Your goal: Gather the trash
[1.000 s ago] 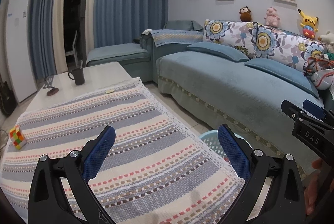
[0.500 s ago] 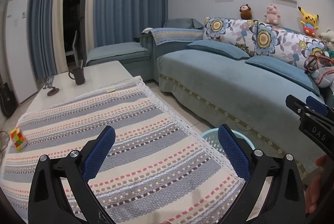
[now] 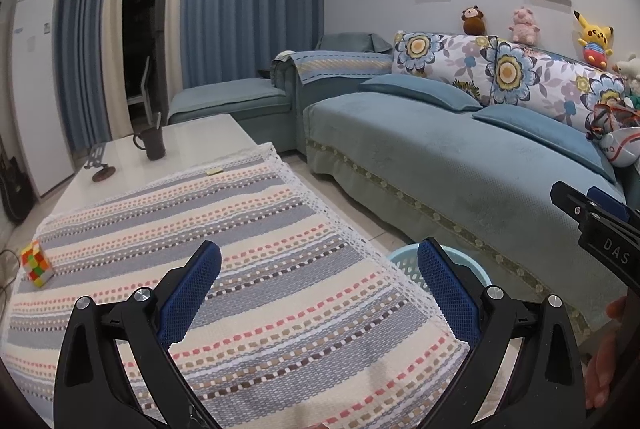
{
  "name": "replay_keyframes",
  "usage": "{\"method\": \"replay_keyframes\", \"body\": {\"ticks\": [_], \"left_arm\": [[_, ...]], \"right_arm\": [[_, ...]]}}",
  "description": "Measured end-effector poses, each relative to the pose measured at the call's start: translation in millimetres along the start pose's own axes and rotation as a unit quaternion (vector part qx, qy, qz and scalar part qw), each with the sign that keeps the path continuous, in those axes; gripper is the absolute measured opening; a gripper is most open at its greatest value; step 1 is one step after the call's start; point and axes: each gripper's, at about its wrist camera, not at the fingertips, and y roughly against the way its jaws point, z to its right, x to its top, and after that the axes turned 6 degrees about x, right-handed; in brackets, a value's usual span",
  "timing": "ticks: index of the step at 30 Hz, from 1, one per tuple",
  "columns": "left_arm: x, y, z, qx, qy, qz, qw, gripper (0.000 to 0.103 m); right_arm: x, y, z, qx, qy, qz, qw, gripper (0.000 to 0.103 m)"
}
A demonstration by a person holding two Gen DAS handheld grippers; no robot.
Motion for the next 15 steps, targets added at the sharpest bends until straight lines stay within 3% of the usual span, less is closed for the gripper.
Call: {"method": "replay_keyframes", "body": {"ticks": [15], "left_arm": [[-0.2, 1.7, 0.8, 0.003, -0.001, 0.001, 1.0, 0.095]], "right_arm": [[-0.1, 2.6, -4.1, 0.002, 0.007, 0.003, 1.0, 0.069]]}}
